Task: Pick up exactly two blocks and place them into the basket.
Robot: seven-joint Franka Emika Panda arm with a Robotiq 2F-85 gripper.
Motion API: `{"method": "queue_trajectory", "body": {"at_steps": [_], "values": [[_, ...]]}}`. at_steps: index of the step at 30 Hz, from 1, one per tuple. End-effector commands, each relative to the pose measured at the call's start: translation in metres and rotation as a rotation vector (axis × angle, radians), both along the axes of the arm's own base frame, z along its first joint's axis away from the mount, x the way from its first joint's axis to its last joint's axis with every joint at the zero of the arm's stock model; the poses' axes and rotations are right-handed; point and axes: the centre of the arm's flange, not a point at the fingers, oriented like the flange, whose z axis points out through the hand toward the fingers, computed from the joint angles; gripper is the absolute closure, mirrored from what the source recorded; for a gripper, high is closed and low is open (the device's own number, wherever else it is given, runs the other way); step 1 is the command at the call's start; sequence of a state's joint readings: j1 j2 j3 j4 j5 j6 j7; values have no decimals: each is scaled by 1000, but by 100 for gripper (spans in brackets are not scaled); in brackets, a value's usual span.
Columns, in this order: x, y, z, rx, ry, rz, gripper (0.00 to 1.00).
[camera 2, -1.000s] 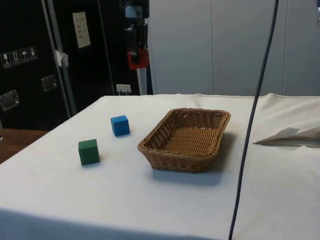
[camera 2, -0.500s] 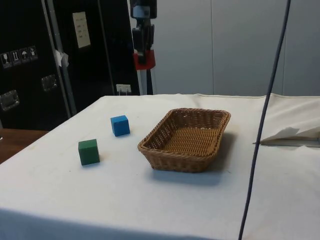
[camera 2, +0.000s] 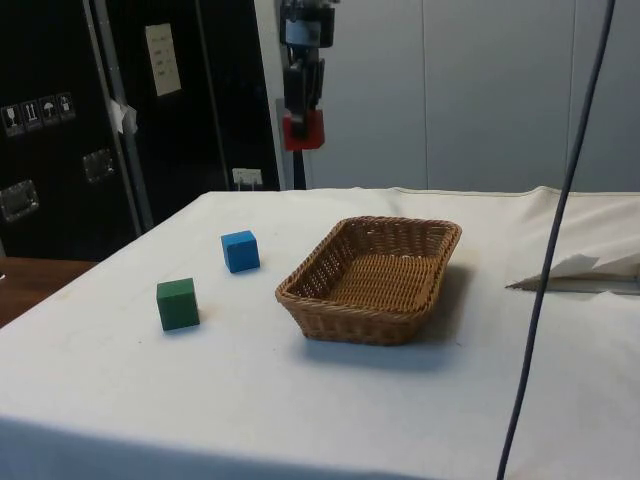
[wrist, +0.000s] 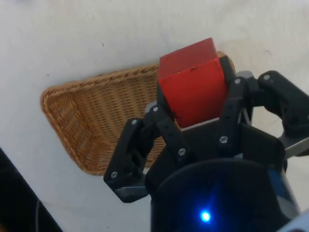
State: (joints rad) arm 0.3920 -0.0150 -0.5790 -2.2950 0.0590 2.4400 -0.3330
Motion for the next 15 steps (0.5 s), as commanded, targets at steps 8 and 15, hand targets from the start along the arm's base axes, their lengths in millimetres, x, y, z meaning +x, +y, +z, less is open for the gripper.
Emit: {"method": "queue_trajectory", "body": {"at_steps": [8,15], "values": [[-20,10,-10,-21,-9,1,100],[-38,17,-28,-12,2,-8,100]]}}
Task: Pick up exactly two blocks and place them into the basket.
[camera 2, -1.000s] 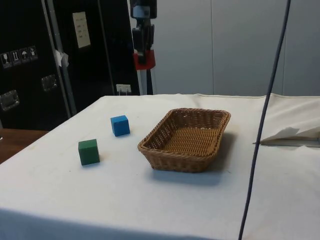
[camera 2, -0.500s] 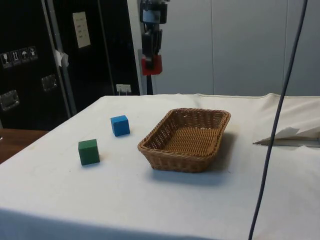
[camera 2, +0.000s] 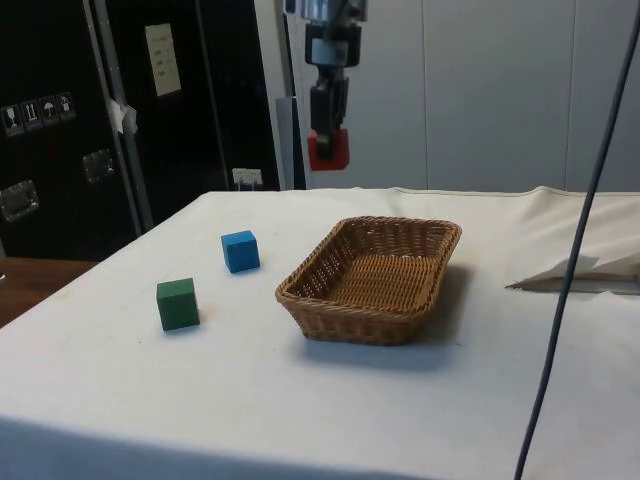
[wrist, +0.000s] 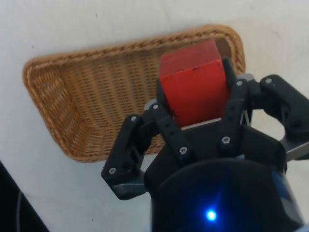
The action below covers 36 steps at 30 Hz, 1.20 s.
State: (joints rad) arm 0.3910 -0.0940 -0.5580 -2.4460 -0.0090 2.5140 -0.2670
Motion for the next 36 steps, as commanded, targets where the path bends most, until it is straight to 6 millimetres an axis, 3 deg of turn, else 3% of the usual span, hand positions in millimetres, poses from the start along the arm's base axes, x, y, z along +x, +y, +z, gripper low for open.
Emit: {"method": "queue_trajectory", "body": {"at_steps": [1,27,36], "values": [[-5,0,-7,-12,-7,-13,100],[-62,30,-93,2,10,-116,100],[-76,42,-114,-5,7,-152,100]]}}
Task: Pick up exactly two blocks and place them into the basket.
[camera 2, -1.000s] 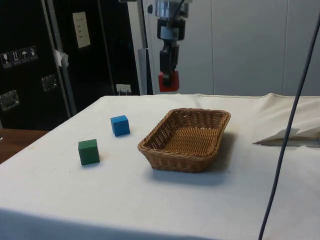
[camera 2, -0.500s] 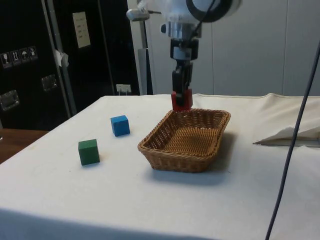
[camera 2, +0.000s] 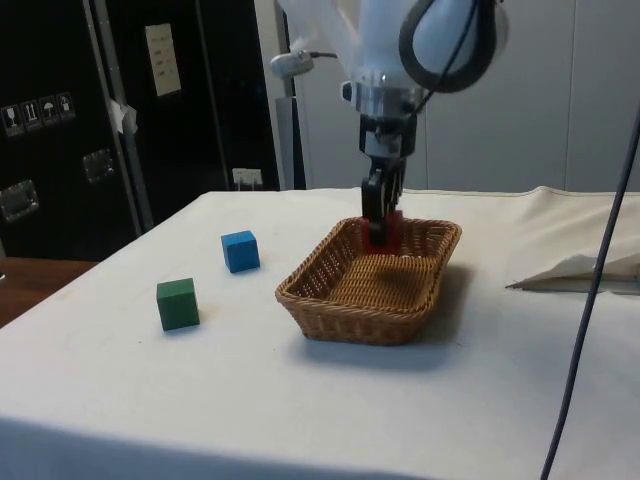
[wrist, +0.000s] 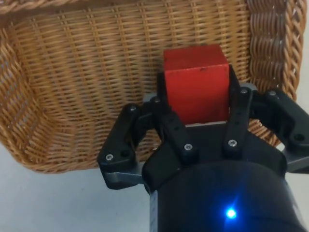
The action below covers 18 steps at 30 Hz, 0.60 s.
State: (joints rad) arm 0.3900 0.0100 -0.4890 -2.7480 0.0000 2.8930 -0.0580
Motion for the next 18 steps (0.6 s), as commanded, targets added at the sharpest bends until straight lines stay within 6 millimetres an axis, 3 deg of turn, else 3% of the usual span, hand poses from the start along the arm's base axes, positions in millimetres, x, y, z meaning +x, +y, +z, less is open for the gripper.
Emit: {"method": "queue_trajectory", "body": {"at_steps": [1,14,18], "values": [[-2,3,0,9,-12,-7,100],[-6,7,-21,-23,-12,-28,100],[-7,8,-19,-19,-21,-28,100]]}}
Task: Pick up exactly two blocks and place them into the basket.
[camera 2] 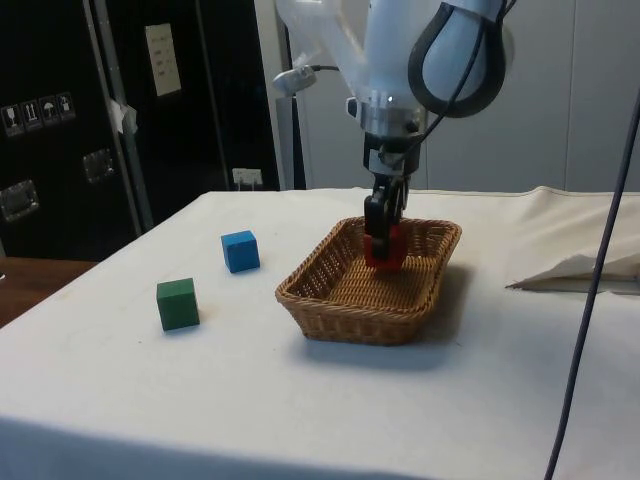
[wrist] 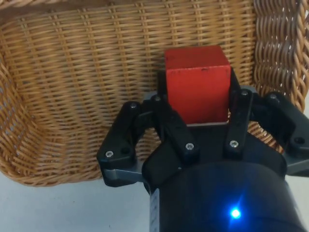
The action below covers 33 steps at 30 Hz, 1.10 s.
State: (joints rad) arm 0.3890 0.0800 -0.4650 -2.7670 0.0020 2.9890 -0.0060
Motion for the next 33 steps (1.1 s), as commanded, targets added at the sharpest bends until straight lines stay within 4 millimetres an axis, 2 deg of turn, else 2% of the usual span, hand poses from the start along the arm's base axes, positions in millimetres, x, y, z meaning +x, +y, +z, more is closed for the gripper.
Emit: {"method": "queue_trajectory", "body": {"at_steps": [1,6,8,9,10,11,12,13,17,18,25,33], "values": [[-1,1,2,5,-7,0,100],[-2,1,0,3,-5,-1,100],[-2,0,0,2,-4,-1,92],[-2,0,0,2,-4,-1,83],[-2,0,0,1,-3,-2,64],[-2,0,0,1,-3,-2,55],[-1,0,-1,0,2,-1,40],[-2,0,0,1,-3,-1,40],[-2,0,0,1,-4,-2,3],[-2,0,0,1,-4,-2,0],[-1,0,0,1,-3,-2,0],[9,13,20,18,-16,31,0]]}}
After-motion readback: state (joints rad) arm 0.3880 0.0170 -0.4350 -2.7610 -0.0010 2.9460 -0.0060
